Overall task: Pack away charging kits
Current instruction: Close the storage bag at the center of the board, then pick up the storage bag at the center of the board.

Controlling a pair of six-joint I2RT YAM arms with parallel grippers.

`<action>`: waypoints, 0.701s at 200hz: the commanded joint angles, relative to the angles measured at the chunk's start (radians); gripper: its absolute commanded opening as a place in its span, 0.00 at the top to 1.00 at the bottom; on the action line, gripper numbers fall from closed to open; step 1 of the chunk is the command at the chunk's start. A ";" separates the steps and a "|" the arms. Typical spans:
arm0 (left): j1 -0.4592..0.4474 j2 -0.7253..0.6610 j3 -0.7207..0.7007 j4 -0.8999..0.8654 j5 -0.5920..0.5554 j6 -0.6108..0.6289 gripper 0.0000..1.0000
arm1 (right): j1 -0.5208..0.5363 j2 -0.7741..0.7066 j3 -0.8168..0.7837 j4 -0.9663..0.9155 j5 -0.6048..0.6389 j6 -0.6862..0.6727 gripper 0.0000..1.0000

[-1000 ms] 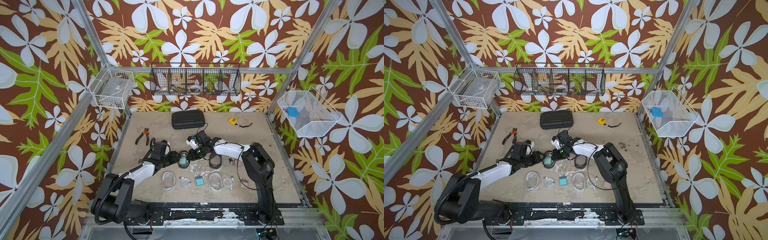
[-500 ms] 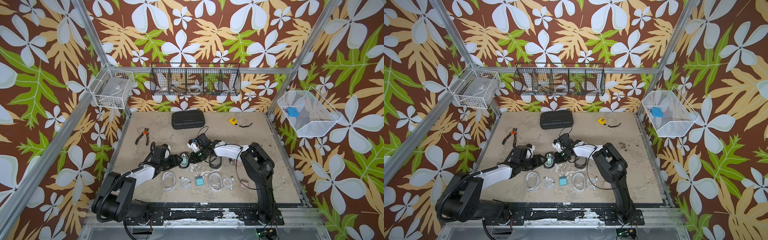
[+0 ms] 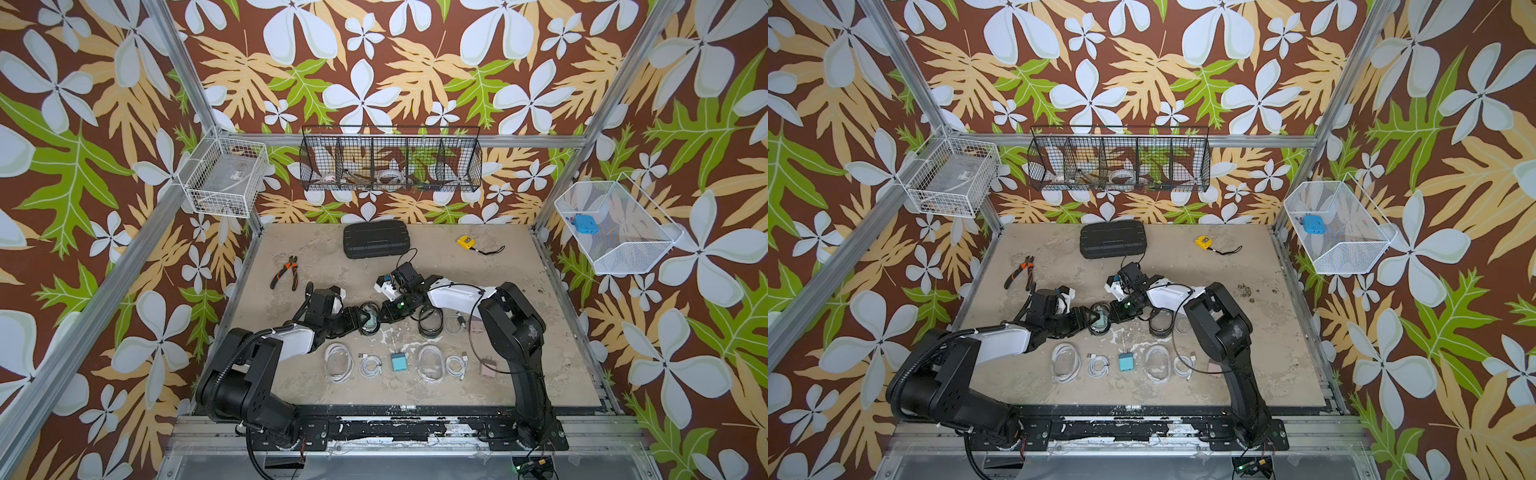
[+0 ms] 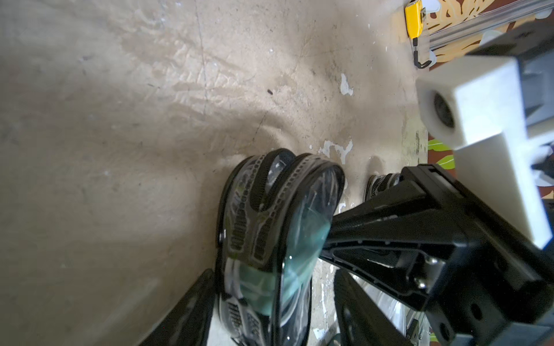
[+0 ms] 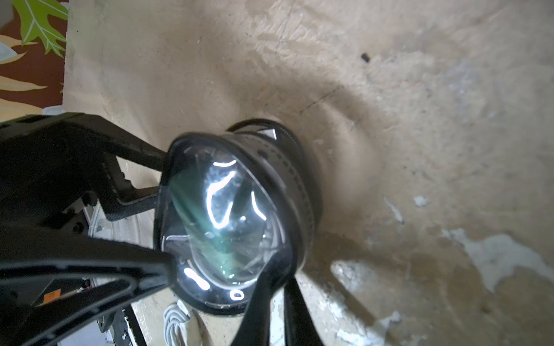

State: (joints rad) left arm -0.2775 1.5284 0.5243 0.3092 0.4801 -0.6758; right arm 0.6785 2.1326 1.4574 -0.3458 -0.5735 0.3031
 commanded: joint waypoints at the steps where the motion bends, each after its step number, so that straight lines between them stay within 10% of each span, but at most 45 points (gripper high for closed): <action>1: 0.001 0.023 -0.001 0.083 0.054 -0.025 0.36 | -0.001 0.031 0.036 -0.082 -0.007 -0.066 0.88; 140: 0.000 0.178 -0.002 0.291 0.120 -0.145 0.46 | -0.001 0.075 0.161 -0.216 0.096 -0.205 0.85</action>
State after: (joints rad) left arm -0.2764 1.6878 0.5171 0.5880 0.5953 -0.8112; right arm 0.6773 2.2055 1.6123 -0.5327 -0.5331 0.1219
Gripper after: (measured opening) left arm 0.563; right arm 0.142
